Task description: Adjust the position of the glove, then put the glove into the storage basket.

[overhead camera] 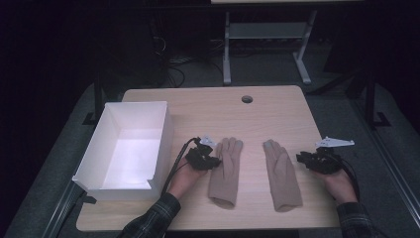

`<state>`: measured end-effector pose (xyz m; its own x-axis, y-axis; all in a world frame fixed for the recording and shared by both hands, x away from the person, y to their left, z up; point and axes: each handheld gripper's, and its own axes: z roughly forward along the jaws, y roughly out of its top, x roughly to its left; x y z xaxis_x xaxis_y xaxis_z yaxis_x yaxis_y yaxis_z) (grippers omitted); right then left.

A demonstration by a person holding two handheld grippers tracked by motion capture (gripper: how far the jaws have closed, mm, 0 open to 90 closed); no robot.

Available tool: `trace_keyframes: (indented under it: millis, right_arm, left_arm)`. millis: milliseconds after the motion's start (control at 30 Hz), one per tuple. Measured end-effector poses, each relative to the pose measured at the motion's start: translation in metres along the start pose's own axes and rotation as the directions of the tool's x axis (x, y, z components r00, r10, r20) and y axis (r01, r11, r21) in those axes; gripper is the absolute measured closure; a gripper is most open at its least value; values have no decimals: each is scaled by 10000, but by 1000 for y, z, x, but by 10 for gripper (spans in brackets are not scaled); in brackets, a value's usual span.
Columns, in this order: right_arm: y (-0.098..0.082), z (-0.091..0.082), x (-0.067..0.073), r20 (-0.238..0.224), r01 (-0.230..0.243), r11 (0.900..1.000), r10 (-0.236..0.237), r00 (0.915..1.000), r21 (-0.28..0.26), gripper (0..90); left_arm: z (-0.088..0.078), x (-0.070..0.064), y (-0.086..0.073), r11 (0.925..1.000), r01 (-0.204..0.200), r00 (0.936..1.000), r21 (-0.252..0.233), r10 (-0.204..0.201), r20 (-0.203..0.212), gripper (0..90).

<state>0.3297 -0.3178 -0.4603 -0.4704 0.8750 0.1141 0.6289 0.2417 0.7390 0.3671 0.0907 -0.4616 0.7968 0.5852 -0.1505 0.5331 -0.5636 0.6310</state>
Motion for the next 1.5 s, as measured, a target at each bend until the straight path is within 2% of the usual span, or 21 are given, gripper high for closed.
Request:
trace_keyframes:
  millis: [100,167,333,400,433,467,567,667,900,1000,1100,1267,1433,1500]
  right_arm:
    - [-5,-4,9,-414,327,9986,-309,9987,421,885]
    - [-10,-6,16,-777,553,9950,-488,9958,836,900]
    - [-14,-5,23,-1266,829,9901,-684,9896,1129,900]
    - [-13,-3,26,-1447,883,9895,-713,9869,1144,900]
    - [-12,-1,27,-1579,1015,9880,-826,9840,1161,900]
    - [-12,0,29,-1679,1065,9875,-861,9820,1165,900]
    - [-11,3,34,-1851,1127,9865,-894,9786,1190,899]
    - [-10,6,40,-2067,1363,9835,-1097,9722,1191,897]
    - [-6,12,49,-2298,1619,9803,-1328,9641,1128,896]
    - [-3,16,53,-2409,1643,9797,-1330,9614,1147,896]
    - [-1,19,58,-2550,1781,9776,-1449,9560,1124,890]
    - [2,24,64,-2820,1957,9745,-1582,9463,1101,892]
    - [4,28,70,-2933,2037,9730,-1646,9418,1083,895]
    - [5,30,72,-3035,2168,9711,-1779,9361,995,896]
  left_arm:
    - [0,0,0,9999,99,9999,-80,-99,17,835]
    - [0,1,0,10000,58,10000,3,-58,56,837]
    - [0,2,0,10000,48,9999,-14,-48,104,843]
    - [-1,2,0,10000,-6,9999,-14,6,159,845]
    - [0,2,0,9997,169,9997,-154,-166,184,845]
    - [-1,2,0,9998,179,9996,-131,-176,225,847]
    - [-2,2,0,9998,143,9990,-160,-136,419,850]
    - [-3,-1,1,9992,148,9986,-384,-129,505,851]
    - [-1,-1,5,9979,196,9981,-620,-159,602,852]
    - [1,2,10,9960,385,9971,-803,-330,692,852]
    - [2,3,14,9920,716,9932,-1044,-612,992,853]
    - [2,2,15,9919,668,9925,-1082,-549,1090,852]
    - [1,2,17,9922,625,9903,-1079,-482,1305,852]
    - [-1,2,20,9917,574,9899,-1155,-415,1357,852]
